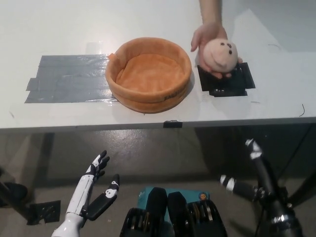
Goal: A person hands a emotional support dumpling to the robot which it grabs with its right hand and places in the soft place kept infront of it in the centre of the desk
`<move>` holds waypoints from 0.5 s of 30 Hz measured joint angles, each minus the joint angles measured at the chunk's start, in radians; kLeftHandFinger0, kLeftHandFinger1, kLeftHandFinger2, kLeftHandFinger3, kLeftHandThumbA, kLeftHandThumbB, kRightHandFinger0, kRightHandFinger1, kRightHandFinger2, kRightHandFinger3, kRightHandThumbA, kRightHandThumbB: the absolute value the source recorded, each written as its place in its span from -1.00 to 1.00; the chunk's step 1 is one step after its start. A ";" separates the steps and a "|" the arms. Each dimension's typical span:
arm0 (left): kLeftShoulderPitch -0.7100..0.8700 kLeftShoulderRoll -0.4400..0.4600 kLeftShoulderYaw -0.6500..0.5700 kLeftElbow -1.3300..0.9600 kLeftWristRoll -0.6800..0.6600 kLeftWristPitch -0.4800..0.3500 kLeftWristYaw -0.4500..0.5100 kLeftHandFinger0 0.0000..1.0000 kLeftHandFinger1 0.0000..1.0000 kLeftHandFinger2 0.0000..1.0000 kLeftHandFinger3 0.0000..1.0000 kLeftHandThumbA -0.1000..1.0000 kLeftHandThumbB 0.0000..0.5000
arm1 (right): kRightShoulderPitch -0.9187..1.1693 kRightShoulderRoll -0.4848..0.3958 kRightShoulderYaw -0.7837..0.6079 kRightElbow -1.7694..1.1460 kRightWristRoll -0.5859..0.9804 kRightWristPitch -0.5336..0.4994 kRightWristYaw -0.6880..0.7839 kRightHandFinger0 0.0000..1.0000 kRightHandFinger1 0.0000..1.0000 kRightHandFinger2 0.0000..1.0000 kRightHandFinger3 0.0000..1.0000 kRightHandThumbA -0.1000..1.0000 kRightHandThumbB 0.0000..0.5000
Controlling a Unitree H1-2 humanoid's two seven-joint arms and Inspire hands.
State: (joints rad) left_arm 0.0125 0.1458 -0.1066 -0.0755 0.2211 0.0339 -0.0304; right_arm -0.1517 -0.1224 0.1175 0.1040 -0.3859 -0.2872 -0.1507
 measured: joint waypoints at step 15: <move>-0.001 0.000 0.000 0.000 0.007 0.000 0.000 1.00 1.00 1.00 1.00 0.14 -1.00 | -0.472 -0.078 -0.036 0.037 -0.049 0.295 0.092 1.00 1.00 1.00 1.00 0.91 0.29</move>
State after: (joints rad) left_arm 0.0115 0.1457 -0.1062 -0.0755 0.2277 0.0340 -0.0305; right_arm -0.6238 -0.2009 0.0816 0.1408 -0.4347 0.0078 -0.0591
